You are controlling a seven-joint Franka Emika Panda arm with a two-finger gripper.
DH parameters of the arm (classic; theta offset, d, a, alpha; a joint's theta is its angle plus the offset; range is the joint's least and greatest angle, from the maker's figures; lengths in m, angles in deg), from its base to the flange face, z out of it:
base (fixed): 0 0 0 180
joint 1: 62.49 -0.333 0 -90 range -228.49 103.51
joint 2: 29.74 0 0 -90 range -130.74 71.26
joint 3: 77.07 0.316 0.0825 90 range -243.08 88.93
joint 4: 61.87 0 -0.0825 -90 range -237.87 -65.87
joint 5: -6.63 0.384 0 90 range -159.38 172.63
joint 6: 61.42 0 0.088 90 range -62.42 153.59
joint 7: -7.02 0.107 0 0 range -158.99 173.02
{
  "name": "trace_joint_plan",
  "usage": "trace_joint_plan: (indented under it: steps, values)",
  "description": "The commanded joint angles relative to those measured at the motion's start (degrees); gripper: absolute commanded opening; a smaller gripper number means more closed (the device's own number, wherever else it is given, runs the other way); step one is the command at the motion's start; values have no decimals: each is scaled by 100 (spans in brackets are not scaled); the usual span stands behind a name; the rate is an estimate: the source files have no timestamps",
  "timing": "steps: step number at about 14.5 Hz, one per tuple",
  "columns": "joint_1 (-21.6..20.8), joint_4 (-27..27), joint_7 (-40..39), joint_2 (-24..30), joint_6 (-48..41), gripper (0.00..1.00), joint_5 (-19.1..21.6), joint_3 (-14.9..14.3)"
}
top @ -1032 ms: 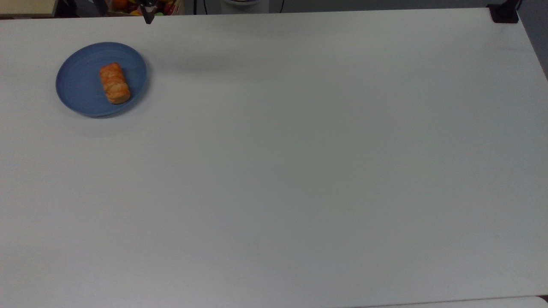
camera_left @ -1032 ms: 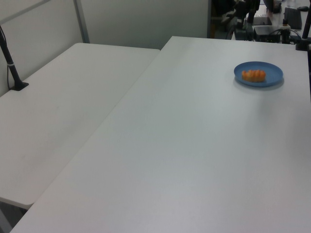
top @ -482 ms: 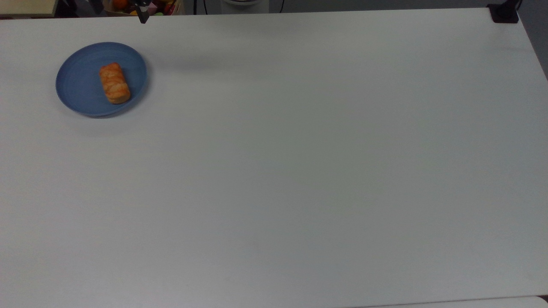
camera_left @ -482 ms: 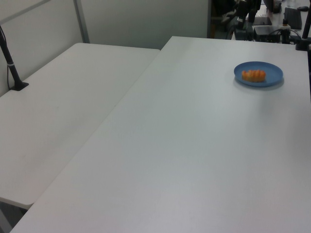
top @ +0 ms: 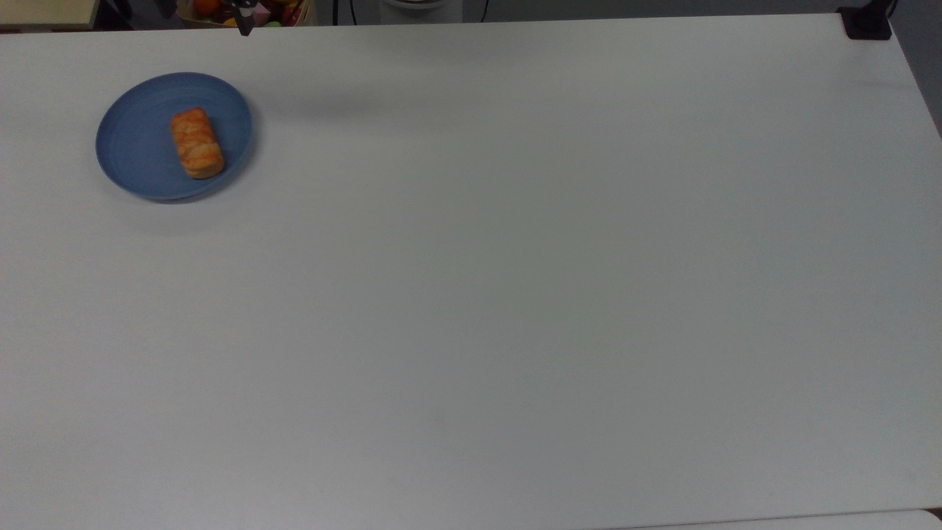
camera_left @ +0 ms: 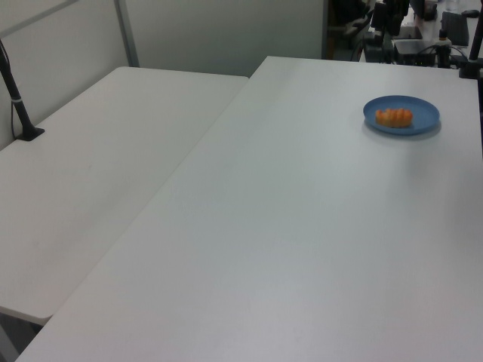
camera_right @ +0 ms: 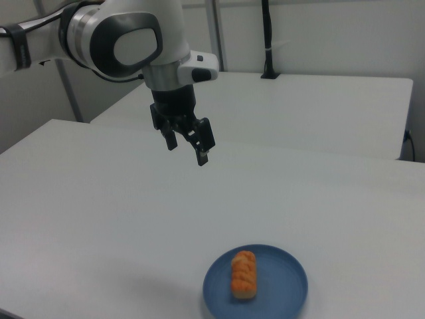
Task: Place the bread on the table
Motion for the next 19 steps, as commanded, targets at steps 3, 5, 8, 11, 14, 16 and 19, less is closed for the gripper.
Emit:
trace_joint_plan:
  steps: [3, 5, 8, 11, 14, 16, 19]
  values:
    - [-355, -560, -456, -28, 806, 100, -254, -572]
    - [-408, -972, -1061, -90, 1121, 100, -369, -792]
    - [-435, -1693, -1696, -160, 2078, 100, -378, -1126]
    - [-408, -2116, -2337, -484, 2905, 100, -378, -1356]
    - [-373, -2213, -2532, -915, 3215, 100, -387, -1365]
    - [-364, -2389, -2751, -1144, 3521, 100, -387, -1356]
    - [-364, -2495, -2805, -1390, 3883, 100, -387, -1356]
